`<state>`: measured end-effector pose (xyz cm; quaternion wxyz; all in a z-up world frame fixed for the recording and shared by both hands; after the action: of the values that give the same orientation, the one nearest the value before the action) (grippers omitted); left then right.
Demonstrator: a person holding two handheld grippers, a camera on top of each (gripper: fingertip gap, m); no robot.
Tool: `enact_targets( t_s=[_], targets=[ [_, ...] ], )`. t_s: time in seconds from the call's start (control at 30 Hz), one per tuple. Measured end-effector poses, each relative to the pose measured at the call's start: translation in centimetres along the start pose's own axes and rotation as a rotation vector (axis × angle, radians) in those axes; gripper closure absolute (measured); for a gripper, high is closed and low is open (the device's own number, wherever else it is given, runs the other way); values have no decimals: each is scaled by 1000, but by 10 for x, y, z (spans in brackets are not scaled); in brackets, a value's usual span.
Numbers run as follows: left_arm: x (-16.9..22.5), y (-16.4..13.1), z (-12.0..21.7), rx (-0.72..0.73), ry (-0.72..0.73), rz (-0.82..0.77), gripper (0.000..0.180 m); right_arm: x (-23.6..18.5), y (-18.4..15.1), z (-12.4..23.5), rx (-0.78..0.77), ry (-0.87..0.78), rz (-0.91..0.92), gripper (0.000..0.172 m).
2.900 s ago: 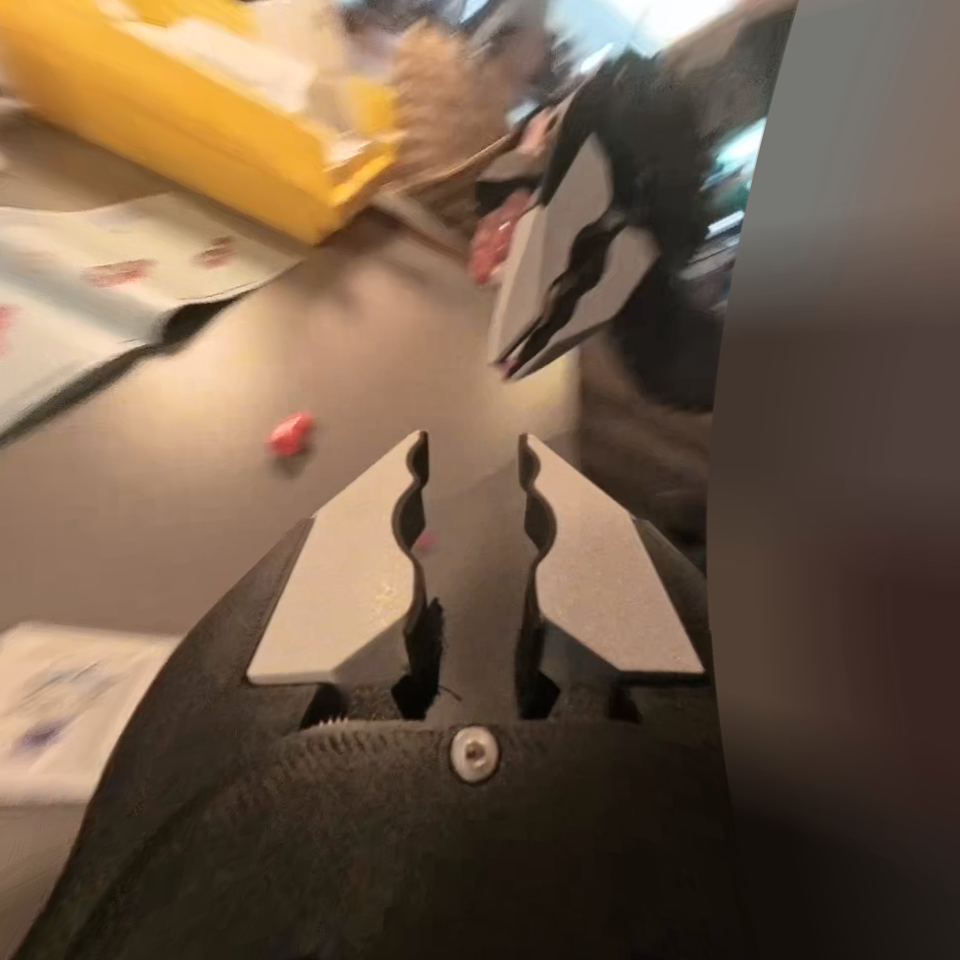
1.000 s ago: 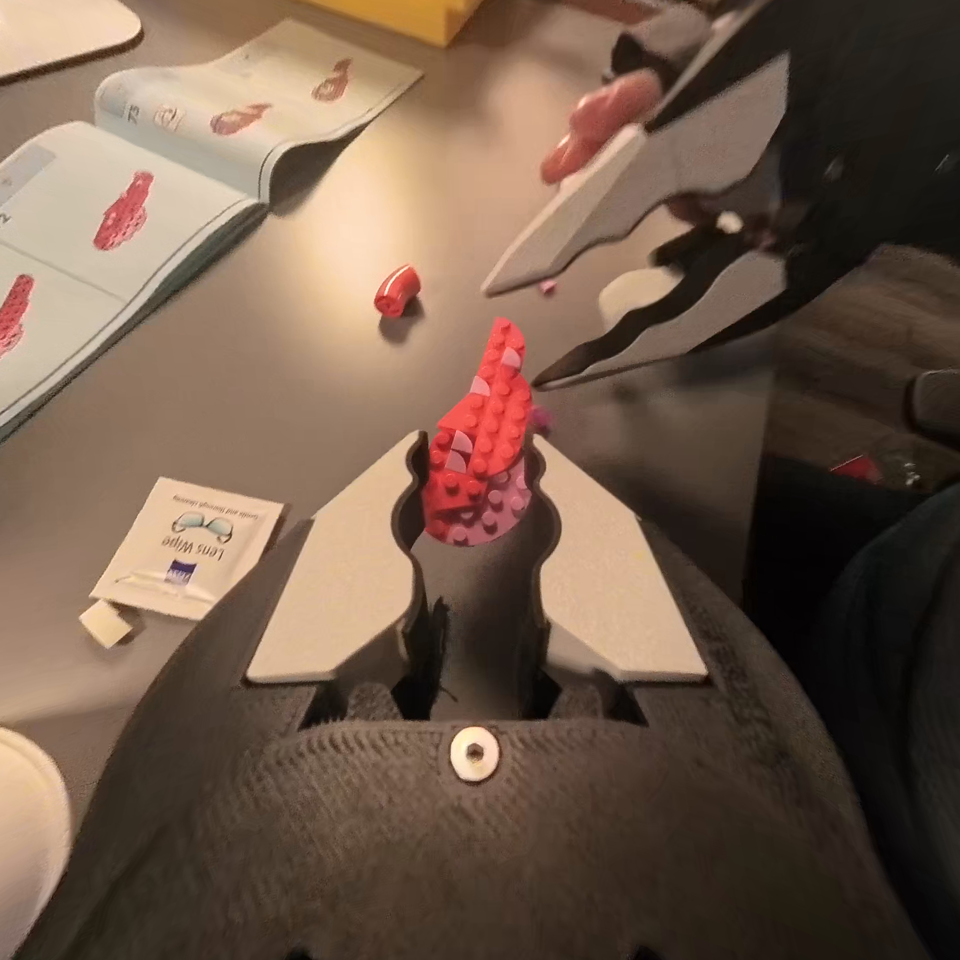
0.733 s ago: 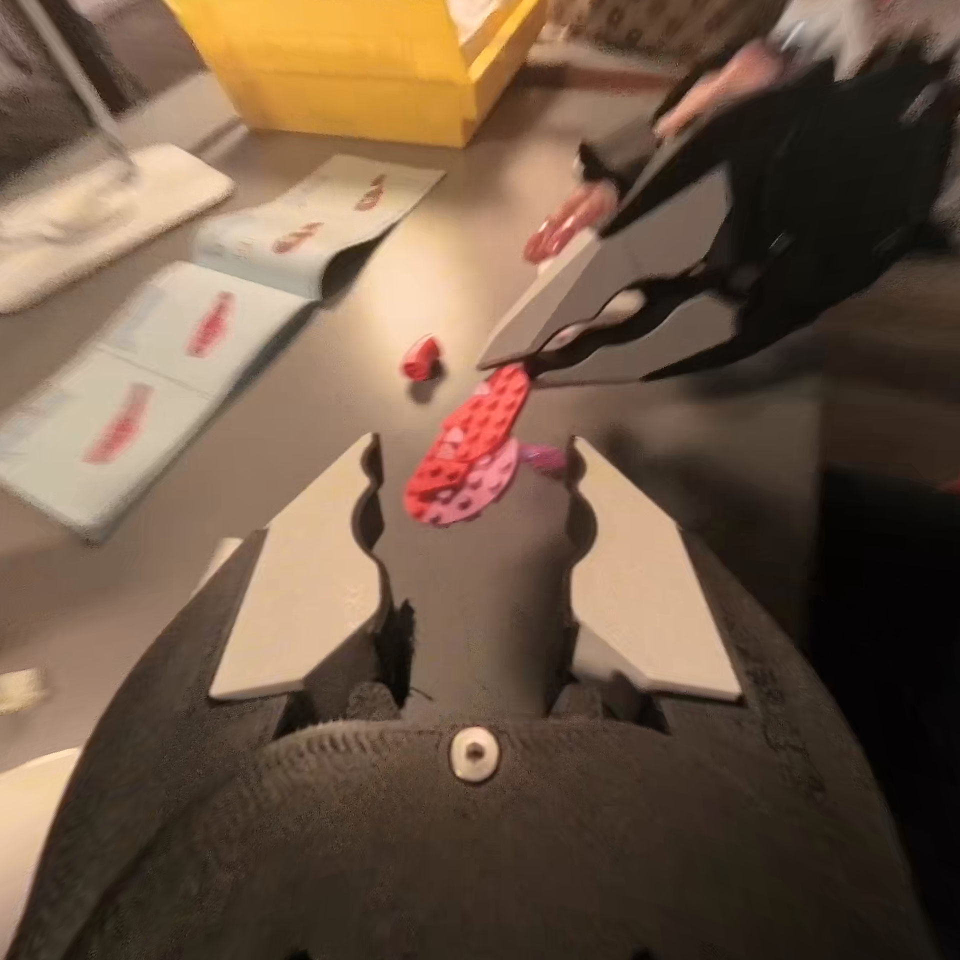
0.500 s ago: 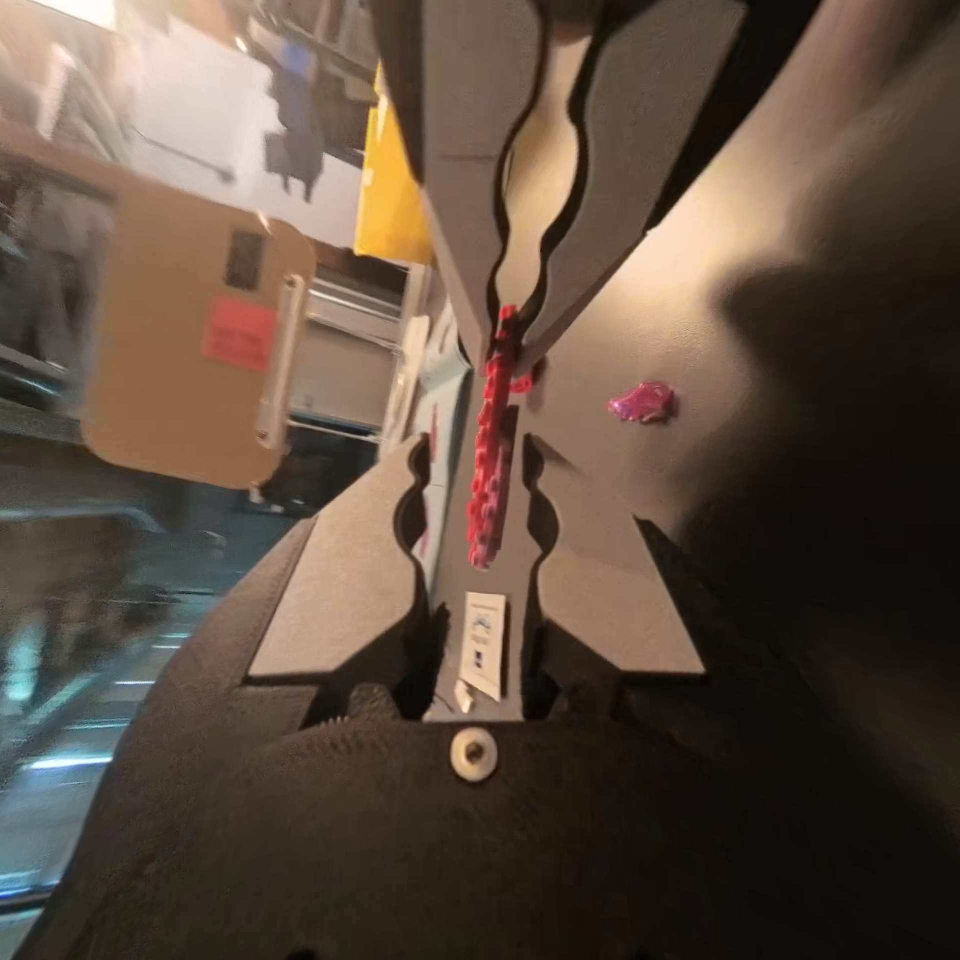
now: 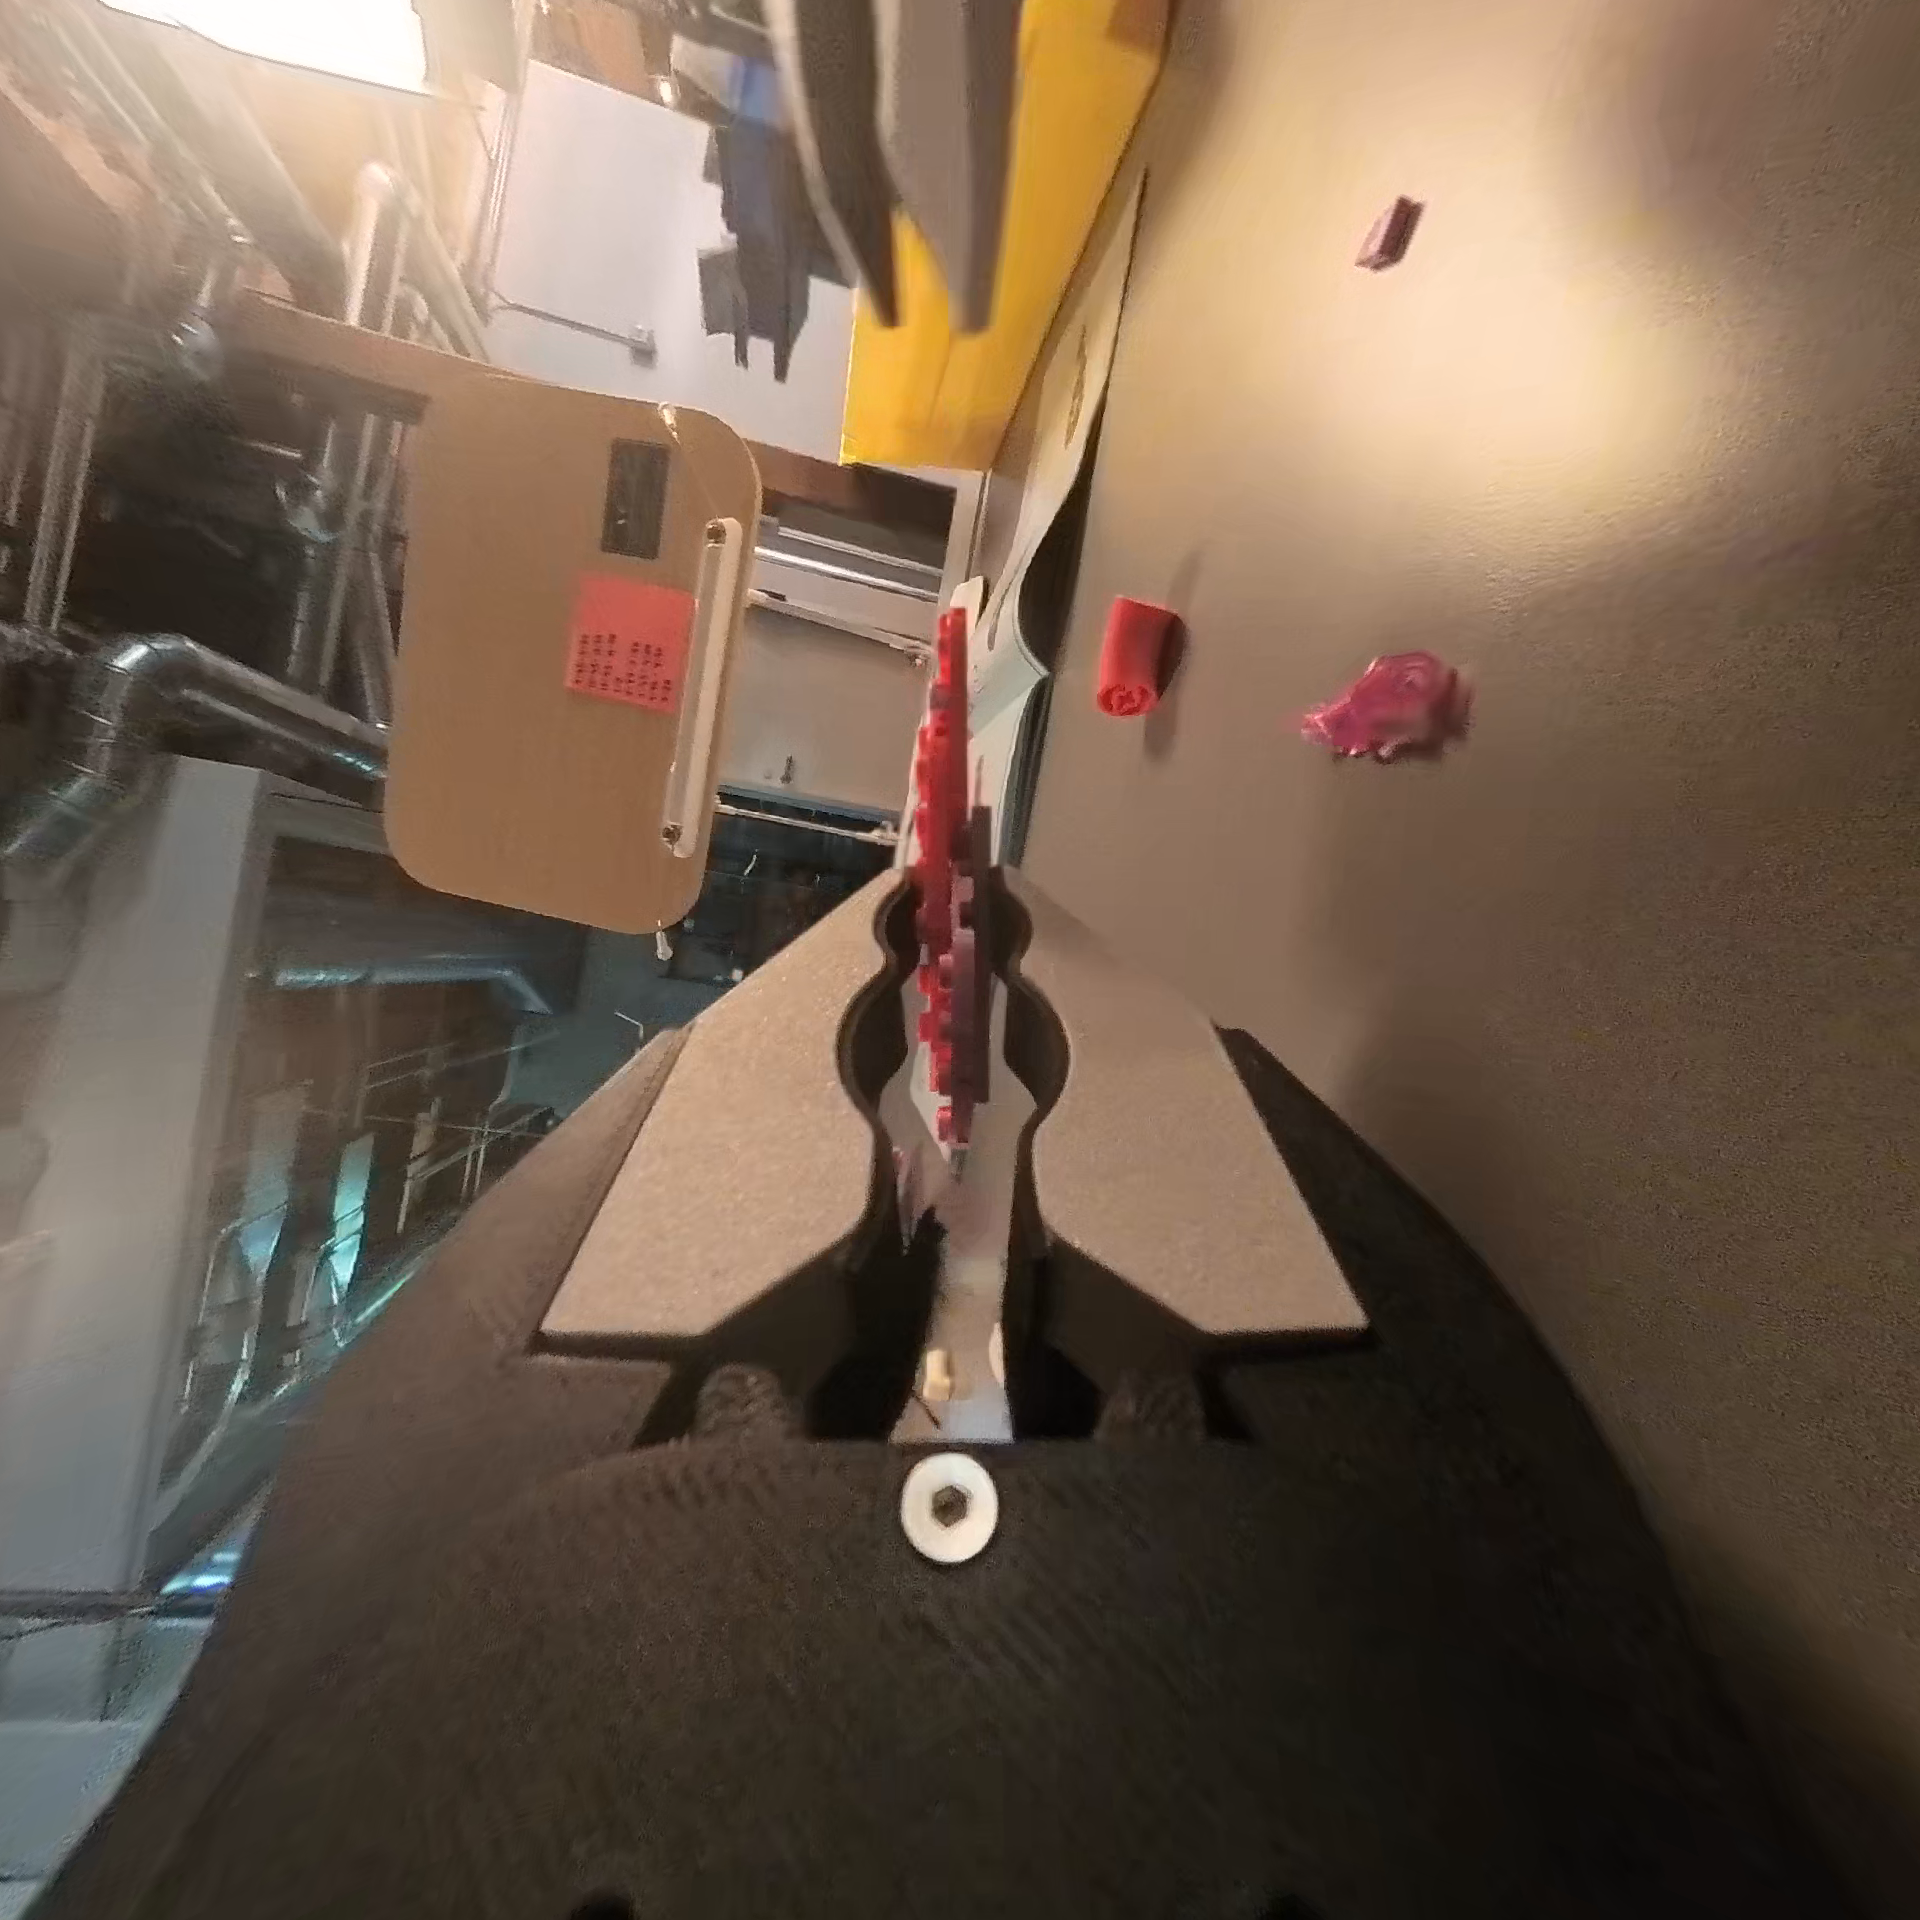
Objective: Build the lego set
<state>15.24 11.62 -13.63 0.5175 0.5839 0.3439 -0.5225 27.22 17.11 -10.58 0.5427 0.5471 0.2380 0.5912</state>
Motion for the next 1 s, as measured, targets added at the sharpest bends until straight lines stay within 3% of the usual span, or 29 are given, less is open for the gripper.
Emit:
enact_targets(
  t_s=[0.1, 0.2, 0.67, 0.87, 1.0],
  targets=[
    [5, 2, 0, 17, -30, -12, 170, -8, -33, 12, -166, 252, -243, 139],
    [10, 7, 0, 44, -48, -27, 170, -18, -50, 18, -216, 337, -262, 140],
    [19, 11, 1, 70, -89, -67, 170, -35, -62, 10, -306, 414, -237, 155],
    [20, 11, 0, 71, -94, -62, 170, -50, -55, 14, -274, 530, -309, 156],
    [21, 11, 0, 72, -100, -63, 169, -41, -49, 10, -214, 486, -283, 156]
  ],
)
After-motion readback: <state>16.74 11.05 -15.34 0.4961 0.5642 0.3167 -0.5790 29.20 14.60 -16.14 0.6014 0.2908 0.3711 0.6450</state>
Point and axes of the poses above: each gripper's, where its closed fingertips meet, z back along the fingers, y out of its top, x = y × z across the jaws, the point moved 3 cm from there along z, back along the fingers, and after that the axes turned 1 degree about x, right-handed, at the moved point
